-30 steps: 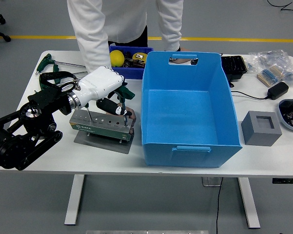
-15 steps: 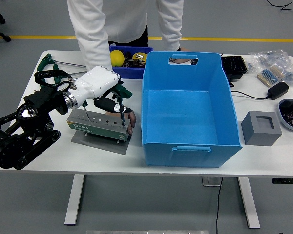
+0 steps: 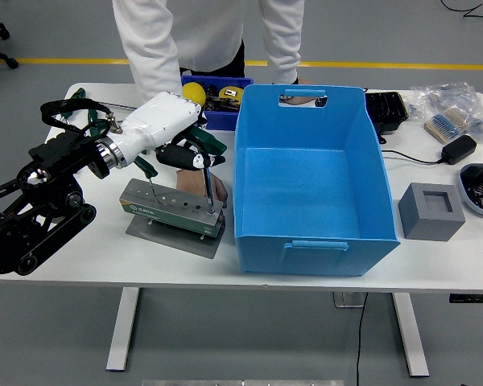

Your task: Lift tool from toolbox,place it in box,lift tool from toolbox,place it in box

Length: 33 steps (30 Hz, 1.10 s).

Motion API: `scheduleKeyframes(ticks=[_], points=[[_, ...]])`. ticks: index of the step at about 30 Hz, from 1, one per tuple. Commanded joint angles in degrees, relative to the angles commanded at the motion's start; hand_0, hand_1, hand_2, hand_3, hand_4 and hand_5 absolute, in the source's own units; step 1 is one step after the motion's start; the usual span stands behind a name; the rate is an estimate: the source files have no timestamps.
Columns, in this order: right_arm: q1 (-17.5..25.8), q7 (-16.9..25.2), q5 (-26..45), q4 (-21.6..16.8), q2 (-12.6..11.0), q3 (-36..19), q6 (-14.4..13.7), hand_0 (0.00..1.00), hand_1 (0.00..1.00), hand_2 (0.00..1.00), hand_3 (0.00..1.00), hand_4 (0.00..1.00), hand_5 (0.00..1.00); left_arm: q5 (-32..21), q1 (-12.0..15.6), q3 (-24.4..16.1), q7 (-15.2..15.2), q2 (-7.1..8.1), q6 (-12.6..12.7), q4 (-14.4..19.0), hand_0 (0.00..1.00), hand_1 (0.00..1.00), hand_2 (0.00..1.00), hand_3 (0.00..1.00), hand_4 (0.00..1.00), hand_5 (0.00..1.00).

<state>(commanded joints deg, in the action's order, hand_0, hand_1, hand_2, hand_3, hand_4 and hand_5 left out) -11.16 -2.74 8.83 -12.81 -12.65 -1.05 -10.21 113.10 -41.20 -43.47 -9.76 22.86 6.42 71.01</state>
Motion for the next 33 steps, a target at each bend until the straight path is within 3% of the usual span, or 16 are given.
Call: scheduleKeyframes(ticks=[9, 14, 19, 28, 30, 33], points=[[0.0, 0.0, 0.0, 0.0, 0.0, -0.1, 0.0, 0.728, 0.702, 0.752, 0.59, 0.827, 0.72, -4.3, -3.4, -2.0, -0.9, 1.98, -0.9, 6.1, 0.183, 0.002, 0.01, 0.022, 0.792, 0.569], [0.1, -0.1, -0.4, 0.0, 0.0, -0.3, 0.0, 0.728, 0.702, 0.752, 0.591, 0.828, 0.721, -5.0, -5.6, -2.3, -1.0, 1.93, -0.6, 8.5, 0.185, 0.002, 0.01, 0.023, 0.775, 0.55], [0.1, -0.2, -0.6, 0.0, 0.0, -0.4, 0.0, 0.728, 0.702, 0.752, 0.591, 0.828, 0.721, -5.8, -8.0, -1.5, -1.4, 0.15, 0.0, 10.3, 0.185, 0.002, 0.01, 0.023, 0.775, 0.55], [0.1, -0.4, -1.4, -0.1, -0.2, -0.8, -0.1, 0.729, 0.701, 0.752, 0.592, 0.828, 0.721, -6.1, -12.9, 1.6, -2.5, -4.37, 1.6, 9.7, 0.18, 0.002, 0.009, 0.023, 0.775, 0.548], [0.1, -0.5, -1.8, -0.1, -0.1, -1.1, -0.1, 0.729, 0.701, 0.752, 0.592, 0.828, 0.721, -6.7, -13.3, 3.1, -3.1, -5.76, 2.7, 8.4, 0.18, 0.002, 0.009, 0.023, 0.775, 0.548], [0.2, -0.7, -2.6, -0.2, -0.1, -1.5, -0.2, 0.729, 0.702, 0.752, 0.59, 0.827, 0.721, -6.8, -13.8, 6.3, -4.3, -8.26, 3.8, 3.4, 0.185, 0.002, 0.021, 0.029, 0.777, 0.543]])
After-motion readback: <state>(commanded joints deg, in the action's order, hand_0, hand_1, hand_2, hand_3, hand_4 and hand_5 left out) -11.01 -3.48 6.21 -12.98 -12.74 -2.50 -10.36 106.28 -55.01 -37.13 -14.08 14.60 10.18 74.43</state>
